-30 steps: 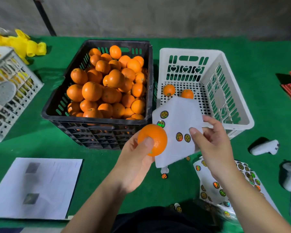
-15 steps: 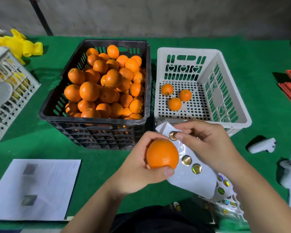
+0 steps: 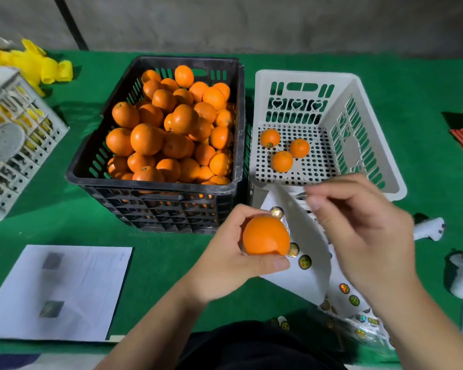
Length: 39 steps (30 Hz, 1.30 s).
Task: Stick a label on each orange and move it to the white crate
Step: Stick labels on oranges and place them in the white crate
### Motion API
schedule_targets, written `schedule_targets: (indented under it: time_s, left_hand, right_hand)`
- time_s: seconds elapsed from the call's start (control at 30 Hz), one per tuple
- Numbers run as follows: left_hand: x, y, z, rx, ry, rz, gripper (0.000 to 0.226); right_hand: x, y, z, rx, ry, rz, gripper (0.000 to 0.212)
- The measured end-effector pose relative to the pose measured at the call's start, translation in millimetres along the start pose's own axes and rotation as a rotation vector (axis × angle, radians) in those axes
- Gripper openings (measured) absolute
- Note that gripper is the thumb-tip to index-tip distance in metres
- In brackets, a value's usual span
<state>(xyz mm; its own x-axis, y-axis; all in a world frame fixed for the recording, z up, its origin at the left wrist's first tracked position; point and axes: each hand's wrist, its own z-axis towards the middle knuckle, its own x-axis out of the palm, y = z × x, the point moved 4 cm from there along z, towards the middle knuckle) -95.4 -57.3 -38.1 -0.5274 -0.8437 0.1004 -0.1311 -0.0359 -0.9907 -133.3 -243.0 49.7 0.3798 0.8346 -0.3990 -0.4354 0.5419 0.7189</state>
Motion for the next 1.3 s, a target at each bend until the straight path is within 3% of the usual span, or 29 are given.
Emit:
schedule_targets:
  time_s: [0.07,0.2,0.4,0.53,0.7,0.83,0.9,0.97,1.07,1.2,1.3]
  left_hand:
    - [2.7,0.8,2.1,0.003,0.017,-0.058,0.061]
    - [6.2,1.5,3.0,-0.006,0.043,-0.137,0.058]
    - [5.9,3.8,2.4,-0.026,-0.041,-0.122,0.052]
    - [13.4,6.6,1.6,-0.076,-0.067,-0.198,0.056]
    - [7.4,6.6,1.5,-0.078,-0.025,-0.196,0.067]
    - [1.8,9.0,5.0,-0.117,-0.029,-0.529,0.074]
    - [-5.2,14.0,8.8,-0.123,-0.107,-0.556,0.065]
    - [-16.6,23.6,12.7,-0.140,-0.261,-0.482,0.039]
    - [-23.7,31.4,12.5,-0.130,-0.320,-0.396,0.028]
    - [-24.6,36.3,11.6,-0.131,-0.302,-0.332,0.053]
    - [-24.4,38.3,11.1,-0.135,-0.267,-0.250,0.048]
  right_hand:
    - [16.2,6.7,-6.8,-0.078,0.157,-0.059,0.015]
    - [23.8,-2.1,-16.5,-0.053,0.386,-0.096,0.022]
    - [22.6,-9.7,-28.4,-0.237,0.650,-0.440,0.062]
    - [31.6,-9.4,-30.8,-0.193,0.529,-0.387,0.066]
    - [34.1,-8.7,-24.0,-0.197,0.522,-0.358,0.069]
    - [35.2,-9.4,-8.4,-0.194,0.492,-0.221,0.070]
    - [31.3,-15.2,6.7,-0.208,0.416,-0.140,0.072]
    - [25.7,-29.2,25.6,-0.206,0.320,-0.122,0.072]
    - [24.1,-67.7,54.7,-0.008,0.299,-0.121,0.070]
    - [39.1,-134.5,90.2,0.283,0.511,-0.265,0.077]
    - [58.2,-174.3,103.4,0.424,0.700,-0.399,0.074]
